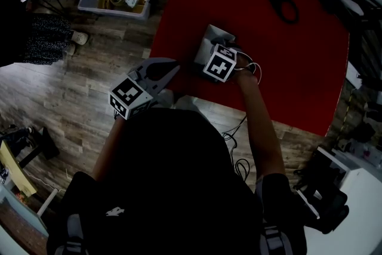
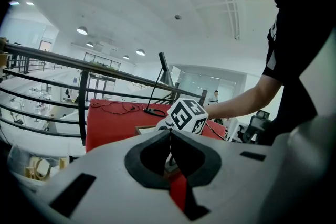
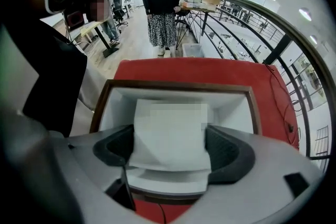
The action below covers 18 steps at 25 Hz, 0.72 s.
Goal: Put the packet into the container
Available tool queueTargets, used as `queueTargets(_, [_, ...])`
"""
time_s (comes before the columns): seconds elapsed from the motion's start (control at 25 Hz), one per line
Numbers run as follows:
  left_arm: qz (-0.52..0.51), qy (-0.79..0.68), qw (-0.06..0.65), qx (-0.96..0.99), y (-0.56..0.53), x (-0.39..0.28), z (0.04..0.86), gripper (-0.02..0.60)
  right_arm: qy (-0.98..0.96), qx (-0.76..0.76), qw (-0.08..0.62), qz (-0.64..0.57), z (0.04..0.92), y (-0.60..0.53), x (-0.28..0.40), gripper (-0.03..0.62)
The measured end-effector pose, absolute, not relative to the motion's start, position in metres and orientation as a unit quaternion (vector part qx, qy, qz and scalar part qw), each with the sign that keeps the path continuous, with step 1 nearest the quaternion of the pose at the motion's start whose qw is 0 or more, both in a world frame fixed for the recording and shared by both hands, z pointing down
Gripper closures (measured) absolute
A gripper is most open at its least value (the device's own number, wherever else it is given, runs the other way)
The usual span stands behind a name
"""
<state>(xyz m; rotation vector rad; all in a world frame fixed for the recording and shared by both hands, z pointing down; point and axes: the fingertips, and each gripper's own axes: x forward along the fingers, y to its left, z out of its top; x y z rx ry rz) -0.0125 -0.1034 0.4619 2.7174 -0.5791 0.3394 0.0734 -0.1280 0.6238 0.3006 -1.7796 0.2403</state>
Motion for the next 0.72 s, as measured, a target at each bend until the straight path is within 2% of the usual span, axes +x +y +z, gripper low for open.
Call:
queueTargets(0.24, [0.111,-0.183,0.199,0.956,-0.098,-0.008,0.455,0.572,-0.79,0.135,0.584,0.13,0.617,-0.128,0.069,0.157])
queueTargets(0.52, [0.114,-0.182,0.192,0.958,-0.097,-0.006,0.456,0.572,-0.792,0.141,0.583,0.115,0.608,-0.13,0.074,0.157])
queueTargets(0.72, [0.114,-0.178,0.187,0.959,-0.099,-0.005,0.453,0.572,-0.813,0.166,0.549,0.103,0.575,-0.133,0.071,0.158])
